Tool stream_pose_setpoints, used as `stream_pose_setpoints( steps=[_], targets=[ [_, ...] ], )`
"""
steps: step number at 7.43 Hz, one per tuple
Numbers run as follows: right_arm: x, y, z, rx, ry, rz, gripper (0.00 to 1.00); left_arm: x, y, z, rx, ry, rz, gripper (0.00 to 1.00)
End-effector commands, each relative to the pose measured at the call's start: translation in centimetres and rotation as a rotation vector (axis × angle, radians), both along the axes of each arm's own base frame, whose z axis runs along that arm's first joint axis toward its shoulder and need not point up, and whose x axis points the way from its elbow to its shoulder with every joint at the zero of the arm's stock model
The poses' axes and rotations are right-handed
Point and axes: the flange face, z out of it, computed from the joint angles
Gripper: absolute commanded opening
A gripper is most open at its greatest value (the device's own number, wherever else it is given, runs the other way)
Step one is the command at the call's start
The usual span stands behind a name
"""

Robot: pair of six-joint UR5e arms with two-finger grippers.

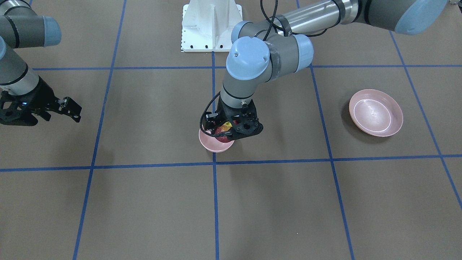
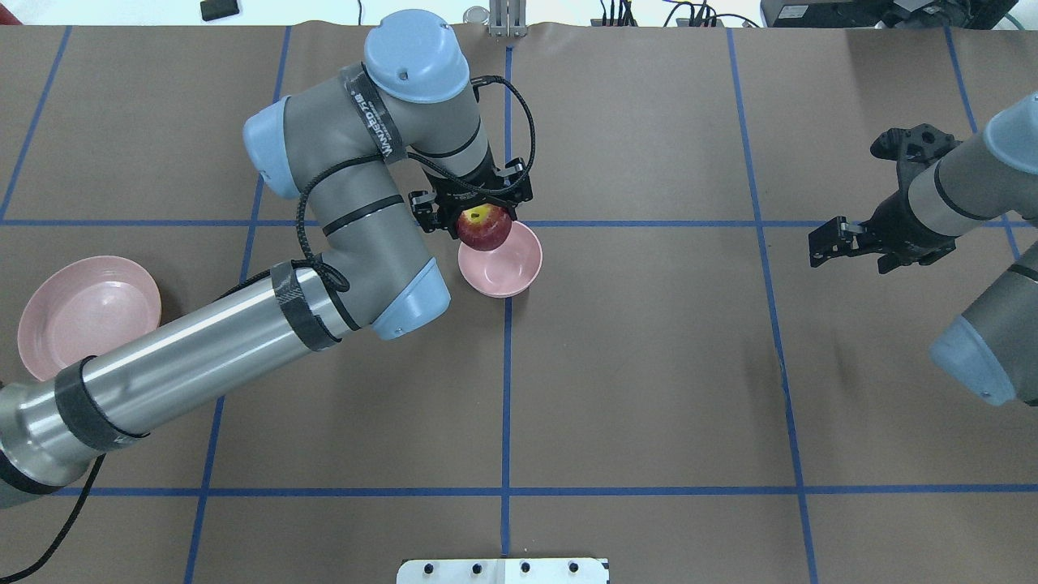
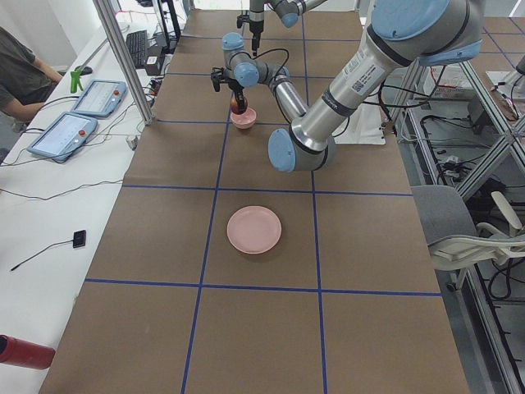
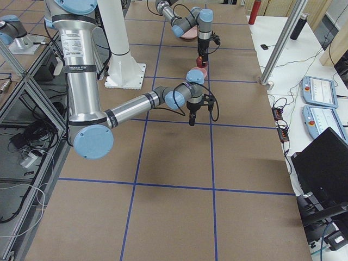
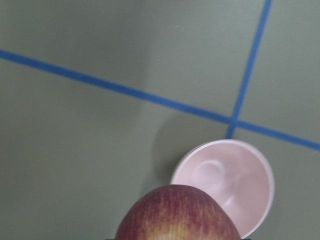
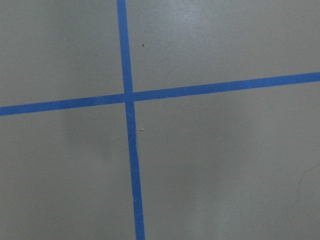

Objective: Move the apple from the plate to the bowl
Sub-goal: 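Carry the red apple with the left gripper over the pink bowl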

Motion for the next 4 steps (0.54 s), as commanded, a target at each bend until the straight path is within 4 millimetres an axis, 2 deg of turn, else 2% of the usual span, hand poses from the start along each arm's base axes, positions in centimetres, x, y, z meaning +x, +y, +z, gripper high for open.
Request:
stream_pose_setpoints(
  steps=[1, 2, 4],
  targets=[
    [0.1, 0.1, 0.1, 0.003, -0.002, 0.001, 1.00, 3.2, 0.1, 0.9, 0.007, -0.022, 0.004, 0.00],
    [0.1, 0.1, 0.1, 0.003, -0.002, 0.001, 1.00, 4.4, 0.8, 1.4, 0.014, -0.018, 0.015, 0.00],
    [0.1, 0.1, 0.2, 0.002, -0.001, 0.001, 1.00, 5.0, 1.1, 1.8, 0.010, -0.024, 0.023, 0.00]
  ],
)
